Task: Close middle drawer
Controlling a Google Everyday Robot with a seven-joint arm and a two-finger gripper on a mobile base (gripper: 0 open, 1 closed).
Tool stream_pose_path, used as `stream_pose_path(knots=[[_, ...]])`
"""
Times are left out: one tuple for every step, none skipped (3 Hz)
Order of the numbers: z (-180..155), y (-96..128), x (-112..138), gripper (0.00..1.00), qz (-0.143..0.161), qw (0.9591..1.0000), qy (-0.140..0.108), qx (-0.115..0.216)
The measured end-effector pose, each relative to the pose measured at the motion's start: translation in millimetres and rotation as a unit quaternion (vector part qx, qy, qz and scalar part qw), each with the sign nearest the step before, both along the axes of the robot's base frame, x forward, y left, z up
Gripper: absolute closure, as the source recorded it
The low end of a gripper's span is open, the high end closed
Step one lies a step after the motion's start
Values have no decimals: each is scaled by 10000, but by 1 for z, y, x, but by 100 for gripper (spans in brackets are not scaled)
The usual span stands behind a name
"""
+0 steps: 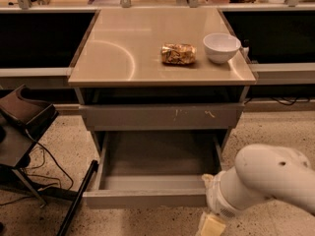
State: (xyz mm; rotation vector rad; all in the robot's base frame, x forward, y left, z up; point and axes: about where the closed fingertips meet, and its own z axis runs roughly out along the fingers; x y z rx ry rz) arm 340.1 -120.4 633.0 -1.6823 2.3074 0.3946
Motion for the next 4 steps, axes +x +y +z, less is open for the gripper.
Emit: stream_pose_path(knots=[[-5,-1,-2,0,-28,10000,-10,3],[-4,-1,-1,0,-24,10000,-12,2],[-49,19,-9,0,54,9993,274,263],[-119,47,-17,0,82,9957,589,709]])
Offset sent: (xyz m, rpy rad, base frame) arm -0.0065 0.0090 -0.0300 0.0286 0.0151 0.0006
